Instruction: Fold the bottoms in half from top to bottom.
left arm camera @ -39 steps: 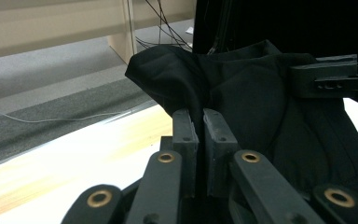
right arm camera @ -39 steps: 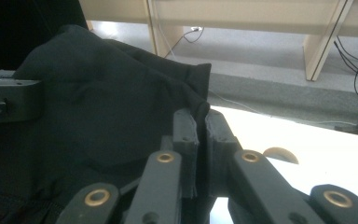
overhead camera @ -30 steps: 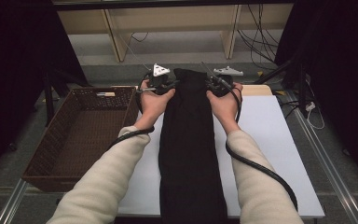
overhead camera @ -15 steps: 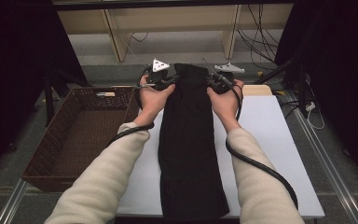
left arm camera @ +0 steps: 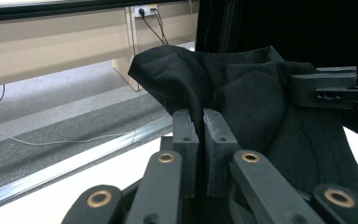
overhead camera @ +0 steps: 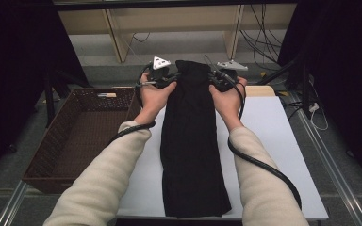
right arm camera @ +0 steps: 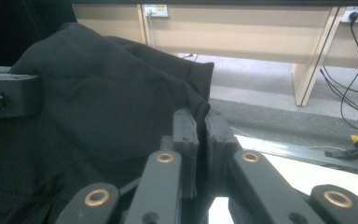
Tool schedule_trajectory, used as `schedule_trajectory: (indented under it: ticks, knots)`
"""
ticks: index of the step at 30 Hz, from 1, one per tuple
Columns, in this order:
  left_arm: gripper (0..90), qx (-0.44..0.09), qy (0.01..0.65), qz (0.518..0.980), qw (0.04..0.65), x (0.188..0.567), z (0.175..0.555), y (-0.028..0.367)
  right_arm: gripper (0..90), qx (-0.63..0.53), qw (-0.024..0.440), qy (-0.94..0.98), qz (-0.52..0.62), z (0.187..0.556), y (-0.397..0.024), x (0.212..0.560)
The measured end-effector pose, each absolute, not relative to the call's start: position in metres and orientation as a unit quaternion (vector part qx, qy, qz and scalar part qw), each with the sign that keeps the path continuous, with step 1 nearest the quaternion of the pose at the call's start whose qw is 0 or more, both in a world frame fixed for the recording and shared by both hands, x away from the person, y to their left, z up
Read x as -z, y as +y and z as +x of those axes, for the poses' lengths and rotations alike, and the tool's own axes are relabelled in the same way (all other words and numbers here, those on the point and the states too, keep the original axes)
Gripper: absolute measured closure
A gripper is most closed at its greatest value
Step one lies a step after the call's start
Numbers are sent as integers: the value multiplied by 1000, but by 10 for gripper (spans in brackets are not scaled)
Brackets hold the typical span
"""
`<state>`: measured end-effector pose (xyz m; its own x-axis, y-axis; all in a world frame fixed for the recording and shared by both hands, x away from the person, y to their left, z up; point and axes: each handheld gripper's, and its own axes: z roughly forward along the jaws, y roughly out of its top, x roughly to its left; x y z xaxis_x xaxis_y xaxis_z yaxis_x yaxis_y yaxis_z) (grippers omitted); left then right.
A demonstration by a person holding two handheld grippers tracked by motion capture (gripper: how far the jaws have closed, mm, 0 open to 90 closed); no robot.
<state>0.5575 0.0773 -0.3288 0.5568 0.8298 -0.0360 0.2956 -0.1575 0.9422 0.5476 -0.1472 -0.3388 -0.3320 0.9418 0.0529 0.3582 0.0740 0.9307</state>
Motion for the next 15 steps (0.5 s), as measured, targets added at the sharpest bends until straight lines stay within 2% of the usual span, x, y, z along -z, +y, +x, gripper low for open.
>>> schedule_trajectory:
  ticks: [15]
  knots:
    - [843, -260, 389, 715, 519, 327, 559, 76, 850, -477, 313, 661, 487, 547, -150, 337]
